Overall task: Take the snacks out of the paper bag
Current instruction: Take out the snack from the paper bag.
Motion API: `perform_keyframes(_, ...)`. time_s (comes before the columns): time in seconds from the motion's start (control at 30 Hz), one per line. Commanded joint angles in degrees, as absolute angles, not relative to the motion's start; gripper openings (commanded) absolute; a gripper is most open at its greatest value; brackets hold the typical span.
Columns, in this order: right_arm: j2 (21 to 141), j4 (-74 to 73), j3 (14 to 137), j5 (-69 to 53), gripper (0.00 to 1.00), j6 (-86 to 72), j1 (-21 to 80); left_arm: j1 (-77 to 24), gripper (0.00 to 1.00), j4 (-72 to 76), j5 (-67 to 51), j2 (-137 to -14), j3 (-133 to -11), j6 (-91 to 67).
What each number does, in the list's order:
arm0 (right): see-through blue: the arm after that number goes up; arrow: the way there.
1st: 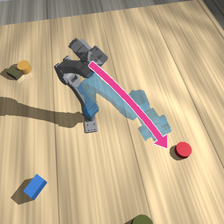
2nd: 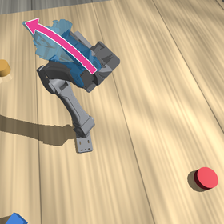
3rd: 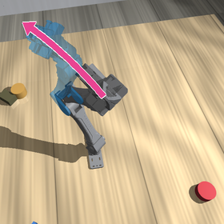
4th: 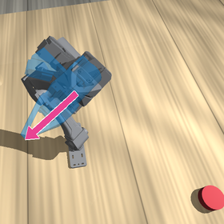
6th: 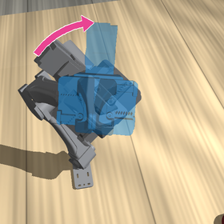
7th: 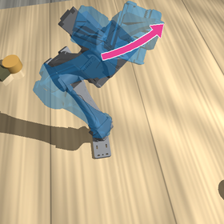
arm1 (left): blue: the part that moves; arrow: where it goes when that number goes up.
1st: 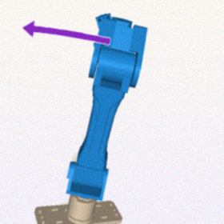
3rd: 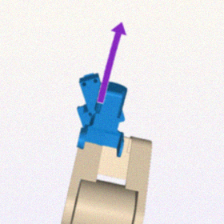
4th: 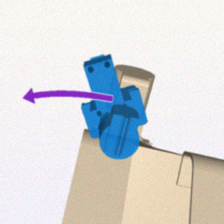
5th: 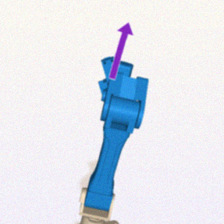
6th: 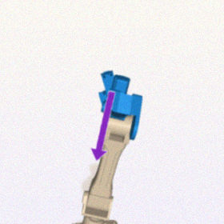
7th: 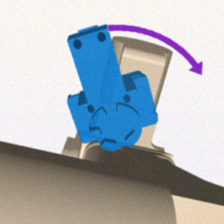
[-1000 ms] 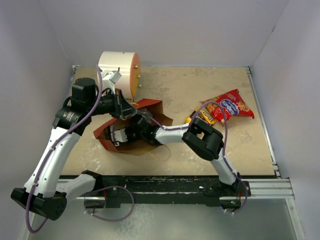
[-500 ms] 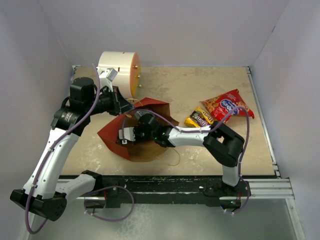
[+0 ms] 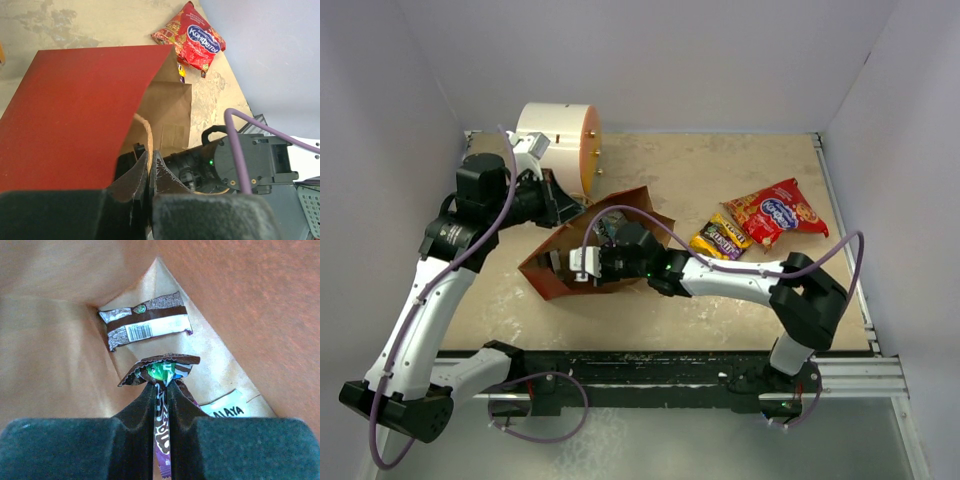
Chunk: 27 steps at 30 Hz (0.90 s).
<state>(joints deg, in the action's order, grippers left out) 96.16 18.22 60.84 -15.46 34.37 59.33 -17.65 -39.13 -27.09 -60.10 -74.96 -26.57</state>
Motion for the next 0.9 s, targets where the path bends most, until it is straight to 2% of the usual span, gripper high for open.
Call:
perform_keyframes(0.0,91.26,16.8,58.66,-17.56,0.11,32.06,59.14,-17.62,0.0,-39.24,-25.14,-59.62,-79.12,-26.0)
perform_keyframes(0.37,88.2,16.26,60.23,-17.76,0.1,30.13,59.14,-17.58,0.0,-48.31,-17.74,-63.32,-93.43,-12.0)
perform_keyframes(0.6,88.94,16.42,64.66,-17.08,0.1,29.54,59.15,-17.64,0.0,-46.47,-15.21,-60.97,-95.2,-2.12)
perform_keyframes(0.87,94.22,18.44,69.18,-19.76,0.1,27.46,59.15,-17.66,0.0,-46.52,-19.07,-63.26,-96.92,3.28)
